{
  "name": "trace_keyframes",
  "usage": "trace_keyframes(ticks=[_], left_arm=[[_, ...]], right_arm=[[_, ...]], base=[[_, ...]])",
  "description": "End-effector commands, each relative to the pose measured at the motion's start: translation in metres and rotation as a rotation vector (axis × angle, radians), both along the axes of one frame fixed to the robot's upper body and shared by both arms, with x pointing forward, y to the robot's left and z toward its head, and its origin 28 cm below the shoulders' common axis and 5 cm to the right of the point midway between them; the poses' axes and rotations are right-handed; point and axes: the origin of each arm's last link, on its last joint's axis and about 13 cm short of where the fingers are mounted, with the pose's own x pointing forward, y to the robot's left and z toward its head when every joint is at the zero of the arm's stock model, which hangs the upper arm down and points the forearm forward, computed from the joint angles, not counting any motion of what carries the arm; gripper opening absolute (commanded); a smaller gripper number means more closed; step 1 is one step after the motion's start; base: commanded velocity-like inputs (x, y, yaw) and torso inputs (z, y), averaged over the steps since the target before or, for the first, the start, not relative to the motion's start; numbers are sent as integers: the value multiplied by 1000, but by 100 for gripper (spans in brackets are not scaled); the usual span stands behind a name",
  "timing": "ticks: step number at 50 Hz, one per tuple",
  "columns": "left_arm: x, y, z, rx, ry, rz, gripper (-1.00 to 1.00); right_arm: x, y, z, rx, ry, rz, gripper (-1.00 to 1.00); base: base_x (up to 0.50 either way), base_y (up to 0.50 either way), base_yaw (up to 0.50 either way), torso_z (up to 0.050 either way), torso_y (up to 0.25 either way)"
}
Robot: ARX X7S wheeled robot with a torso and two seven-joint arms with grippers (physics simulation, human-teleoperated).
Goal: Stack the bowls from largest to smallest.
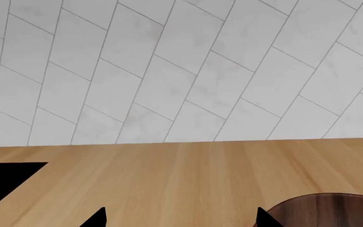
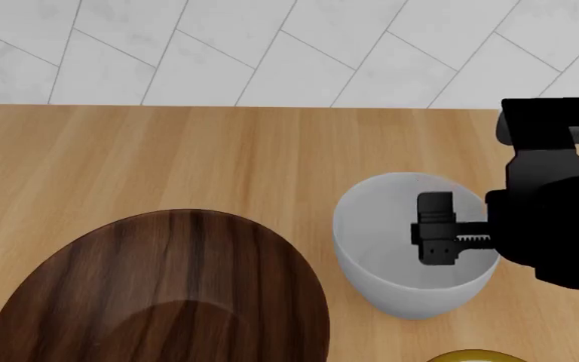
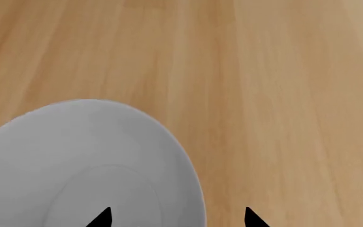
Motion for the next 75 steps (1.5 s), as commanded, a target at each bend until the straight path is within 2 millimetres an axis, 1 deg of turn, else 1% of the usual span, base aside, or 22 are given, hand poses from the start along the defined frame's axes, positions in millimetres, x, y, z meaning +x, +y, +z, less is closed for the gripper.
trace_keyframes(ticks=[1,6,10,11,15,21,24,27,31,33,35,41,45,47,50,53,55,56,60,65,69,75], left_arm=[[1,2,1,-30,-19,4,100],[-1,1,4,-28,-22,6,100],[-1,0,5,-28,-21,5,100],[-1,0,5,-28,-20,3,100],[0,-1,4,-26,-17,0,100],[-1,-1,4,-26,-18,-1,100],[-1,-1,5,-27,-19,-2,100],[-1,0,5,-27,-19,0,100],[0,4,6,-28,-26,18,100],[0,5,6,-29,-27,23,100],[-1,5,7,-30,-30,24,100],[-2,9,10,-30,-38,39,100],[-3,12,11,-30,-40,57,100],[-3,14,11,-30,-43,69,100],[-3,15,10,-32,-45,74,100],[-3,15,10,-31,-46,73,100],[-3,15,10,-31,-47,73,100],[-4,16,10,-31,-49,74,100],[-4,17,11,-32,-49,77,100],[-6,17,15,-34,-58,75,100],[-7,16,15,-39,-58,74,100],[-10,19,20,-39,-68,82,100]], right_arm=[[6,2,-9,39,16,4,100],[7,4,-14,26,26,9,100],[9,1,-11,36,-8,-13,100],[7,2,-7,36,-25,-10,-100],[5,2,3,44,-66,-7,-100],[0,6,26,66,-146,5,-100],[-4,6,44,82,-217,-18,-100],[-7,6,54,122,-247,-28,-100],[-18,11,75,168,-295,-15,-100],[-22,14,89,206,-321,-4,-100],[-24,18,95,223,-327,13,-100],[-34,37,103,269,-327,102,-100],[-37,54,117,285,-340,181,-100],[-44,64,120,302,-338,234,-100],[-52,72,125,316,-327,279,-100],[-58,81,124,320,-308,318,-100],[-63,86,118,319,-286,345,-100],[-69,93,110,311,-262,378,-100],[-78,103,96,295,-226,426,-100],[-77,108,87,285,-202,433,-100],[-83,119,74,275,-164,470,-100],[-77,125,65,278,-144,456,-100]], base=[[0,0,0,0,0],[0,0,0,0,0],[0,0,0,0,0],[0,0,0,0,0],[0,0,0,0,0],[0,0,0,0,0],[0,0,0,0,0],[0,0,0,0,0],[0,0,0,0,0],[0,0,0,0,0],[0,0,0,0,5],[0,0,0,0,0],[0,0,0,0,0],[0,0,0,0,0],[0,0,0,0,0],[0,0,0,0,0],[0,0,0,0,0],[0,0,0,0,0],[0,0,0,0,0],[0,0,0,0,0],[0,0,0,0,0],[0,0,0,0,0]])
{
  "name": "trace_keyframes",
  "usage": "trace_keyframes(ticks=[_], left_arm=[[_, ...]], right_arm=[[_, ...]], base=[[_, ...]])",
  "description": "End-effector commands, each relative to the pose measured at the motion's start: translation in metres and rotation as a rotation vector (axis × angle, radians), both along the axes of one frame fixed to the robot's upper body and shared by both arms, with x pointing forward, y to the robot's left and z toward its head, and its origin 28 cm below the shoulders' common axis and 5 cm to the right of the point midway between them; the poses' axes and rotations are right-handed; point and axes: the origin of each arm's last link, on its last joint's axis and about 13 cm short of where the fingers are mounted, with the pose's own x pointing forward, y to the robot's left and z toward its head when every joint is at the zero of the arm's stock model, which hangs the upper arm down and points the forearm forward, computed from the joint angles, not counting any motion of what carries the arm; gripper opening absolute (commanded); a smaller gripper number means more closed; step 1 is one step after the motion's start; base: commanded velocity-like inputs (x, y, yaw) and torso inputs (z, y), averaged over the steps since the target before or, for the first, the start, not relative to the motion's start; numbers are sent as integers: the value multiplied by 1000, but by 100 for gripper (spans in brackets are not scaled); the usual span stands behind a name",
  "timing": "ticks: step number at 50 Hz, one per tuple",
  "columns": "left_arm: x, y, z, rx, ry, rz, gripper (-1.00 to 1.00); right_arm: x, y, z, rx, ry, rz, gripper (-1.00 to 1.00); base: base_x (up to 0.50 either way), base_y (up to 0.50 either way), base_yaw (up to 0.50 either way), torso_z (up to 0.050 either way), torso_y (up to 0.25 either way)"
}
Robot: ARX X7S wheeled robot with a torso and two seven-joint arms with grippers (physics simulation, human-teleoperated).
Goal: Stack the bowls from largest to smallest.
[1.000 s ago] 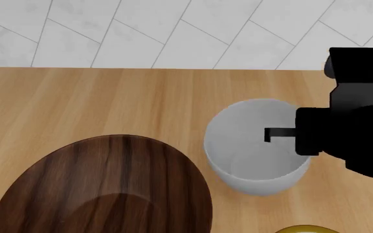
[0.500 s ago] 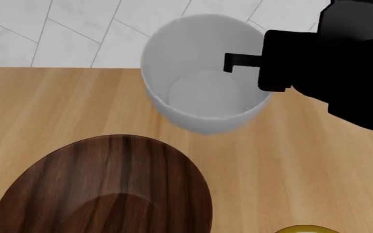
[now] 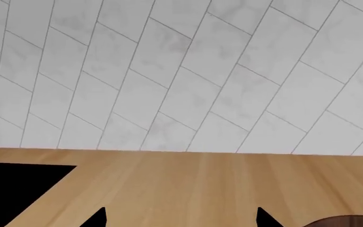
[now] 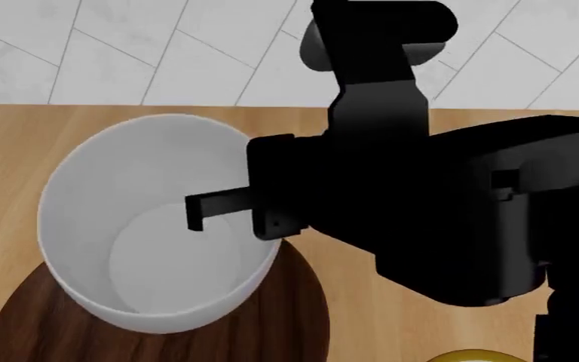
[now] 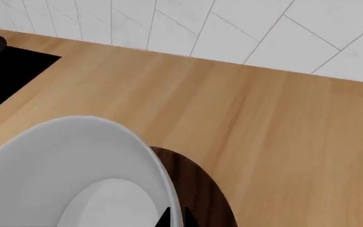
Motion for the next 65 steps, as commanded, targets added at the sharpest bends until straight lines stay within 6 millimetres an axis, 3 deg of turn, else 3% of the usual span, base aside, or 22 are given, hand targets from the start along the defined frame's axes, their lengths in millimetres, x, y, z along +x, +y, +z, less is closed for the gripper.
trace_keyframes(ticks=[1,21,31,47,48,60,65], left_arm=[[-4,5,8,-34,-38,12,100],[-5,6,9,-33,-46,14,100],[-6,7,10,-34,-51,17,100],[-7,7,12,-34,-53,18,100],[-7,7,12,-34,-53,18,100],[-7,7,12,-35,-56,20,100],[-6,7,13,-34,-54,18,100]], right_arm=[[-1,19,-20,17,50,44,-100],[0,34,-68,-33,145,49,-100],[0,37,-83,-55,174,54,-100],[3,37,-78,-62,154,52,-100],[3,37,-77,-61,154,53,100],[-1,38,-72,-69,132,72,100],[-3,35,-59,-62,78,65,100]], base=[[0,0,0,0,0],[0,0,0,0,1],[0,0,0,0,0],[0,0,0,0,0],[0,0,0,0,0],[0,0,0,0,0],[0,0,0,0,0]])
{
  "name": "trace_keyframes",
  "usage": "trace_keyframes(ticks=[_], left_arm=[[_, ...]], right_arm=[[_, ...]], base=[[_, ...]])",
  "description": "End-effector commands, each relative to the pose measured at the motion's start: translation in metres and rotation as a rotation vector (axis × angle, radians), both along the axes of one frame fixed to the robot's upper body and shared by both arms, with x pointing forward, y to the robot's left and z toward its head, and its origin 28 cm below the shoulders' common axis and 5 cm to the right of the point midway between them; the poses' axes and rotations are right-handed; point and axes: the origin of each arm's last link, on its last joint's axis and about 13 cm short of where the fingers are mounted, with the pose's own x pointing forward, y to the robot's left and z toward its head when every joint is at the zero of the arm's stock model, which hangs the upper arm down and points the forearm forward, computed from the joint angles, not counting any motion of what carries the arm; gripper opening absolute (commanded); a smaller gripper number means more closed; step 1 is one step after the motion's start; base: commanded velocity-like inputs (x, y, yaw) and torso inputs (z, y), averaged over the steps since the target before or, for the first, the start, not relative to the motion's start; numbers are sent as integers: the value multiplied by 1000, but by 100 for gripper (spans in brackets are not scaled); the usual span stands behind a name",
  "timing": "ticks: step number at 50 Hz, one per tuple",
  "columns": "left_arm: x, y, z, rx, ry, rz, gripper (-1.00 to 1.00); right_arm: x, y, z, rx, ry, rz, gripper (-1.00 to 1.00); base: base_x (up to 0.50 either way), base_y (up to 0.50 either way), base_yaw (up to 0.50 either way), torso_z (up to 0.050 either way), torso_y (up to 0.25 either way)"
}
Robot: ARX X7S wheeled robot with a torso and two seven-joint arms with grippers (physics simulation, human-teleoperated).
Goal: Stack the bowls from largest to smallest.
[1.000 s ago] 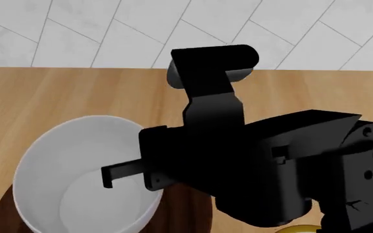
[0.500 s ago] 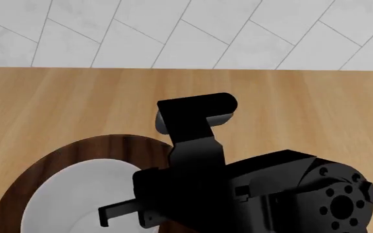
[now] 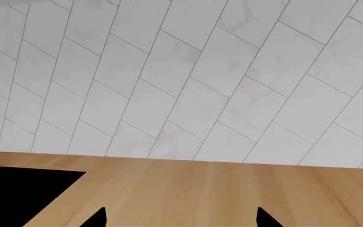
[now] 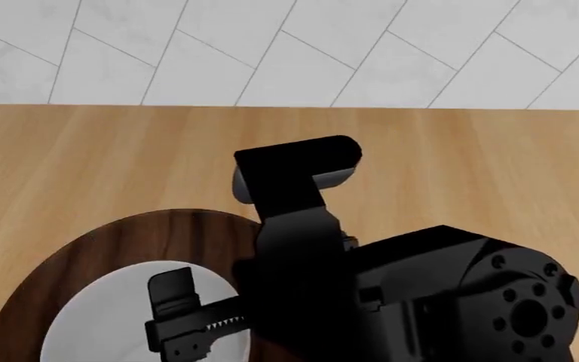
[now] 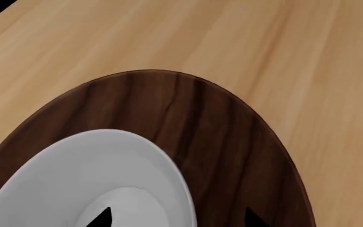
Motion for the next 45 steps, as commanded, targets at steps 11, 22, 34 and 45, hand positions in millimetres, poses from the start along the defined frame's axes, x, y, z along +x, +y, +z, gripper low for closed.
trace_keyframes(ticks=[11,22,34,45], left_arm=[[1,0,2,-26,-21,-7,100],[1,1,0,-24,-17,-11,100],[1,0,-1,-20,-14,-10,100],[1,-2,0,-17,-6,-18,100]], right_arm=[[-17,-31,51,34,-214,-95,100],[-55,-78,61,-53,-301,-185,100],[-83,-120,26,-150,-272,-321,100],[-100,-135,11,-153,-236,-401,100]], base=[[0,0,0,0,0],[0,0,0,0,0],[0,0,0,0,0],[0,0,0,0,0]])
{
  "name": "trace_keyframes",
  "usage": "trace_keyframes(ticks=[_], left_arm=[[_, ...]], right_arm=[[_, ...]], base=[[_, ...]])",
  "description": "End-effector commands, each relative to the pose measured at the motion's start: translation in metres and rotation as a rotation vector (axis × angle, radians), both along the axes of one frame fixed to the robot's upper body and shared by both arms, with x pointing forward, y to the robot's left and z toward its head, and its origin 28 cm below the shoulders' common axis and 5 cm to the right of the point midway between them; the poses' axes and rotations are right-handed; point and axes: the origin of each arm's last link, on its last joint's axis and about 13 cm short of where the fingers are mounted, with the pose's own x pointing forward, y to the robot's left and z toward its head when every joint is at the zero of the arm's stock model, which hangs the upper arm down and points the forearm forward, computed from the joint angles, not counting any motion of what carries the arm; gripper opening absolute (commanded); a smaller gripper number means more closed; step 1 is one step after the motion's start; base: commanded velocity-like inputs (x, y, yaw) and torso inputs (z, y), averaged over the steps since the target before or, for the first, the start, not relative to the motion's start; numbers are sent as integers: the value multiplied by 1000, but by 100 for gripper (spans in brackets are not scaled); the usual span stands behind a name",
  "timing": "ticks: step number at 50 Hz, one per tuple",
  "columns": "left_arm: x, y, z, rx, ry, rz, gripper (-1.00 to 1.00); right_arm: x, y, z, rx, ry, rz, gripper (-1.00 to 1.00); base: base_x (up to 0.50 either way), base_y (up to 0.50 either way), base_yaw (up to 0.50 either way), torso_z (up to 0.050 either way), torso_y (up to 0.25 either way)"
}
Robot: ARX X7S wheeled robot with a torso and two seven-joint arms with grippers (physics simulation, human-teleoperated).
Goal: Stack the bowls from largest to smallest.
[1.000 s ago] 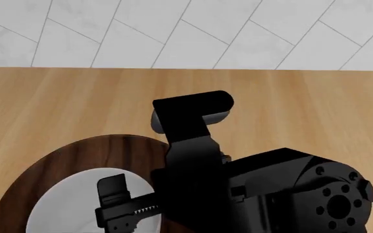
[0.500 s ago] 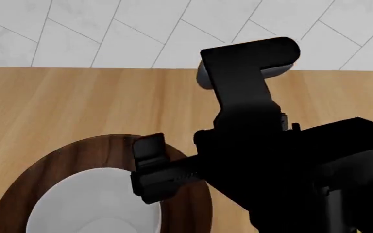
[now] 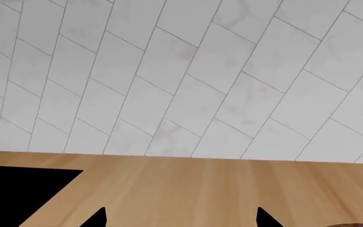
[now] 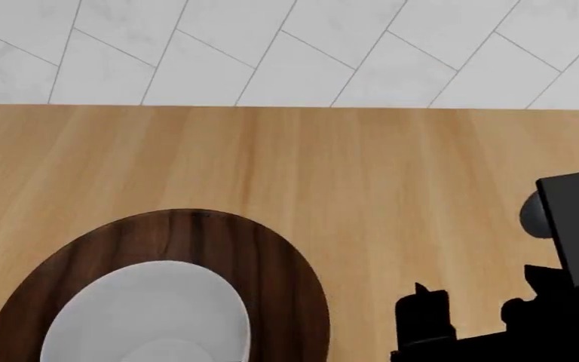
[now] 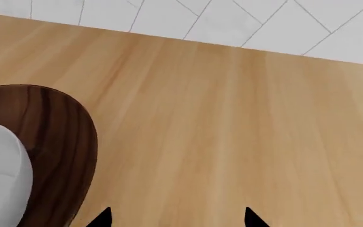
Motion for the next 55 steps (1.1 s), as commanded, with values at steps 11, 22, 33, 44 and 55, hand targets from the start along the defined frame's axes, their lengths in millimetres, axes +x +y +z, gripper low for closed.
trace_keyframes(ticks=[11,22,33,44,55], left_arm=[[1,-1,1,-25,-17,-17,100],[3,-4,0,-22,-15,-30,100],[3,-5,-2,-18,-14,-34,100],[2,-6,-2,-14,-11,-40,100],[2,-9,-4,-8,-4,-50,100]], right_arm=[[-37,-26,-36,-18,65,-113,100],[-40,-38,-37,-61,12,-197,100],[-32,-49,-64,-57,52,-259,100],[-30,-46,-83,4,123,-238,100],[-26,-56,-98,9,152,-286,100]], base=[[0,0,0,0,0],[0,0,0,0,0],[0,0,0,0,0],[0,0,0,0,0],[0,0,0,0,0]])
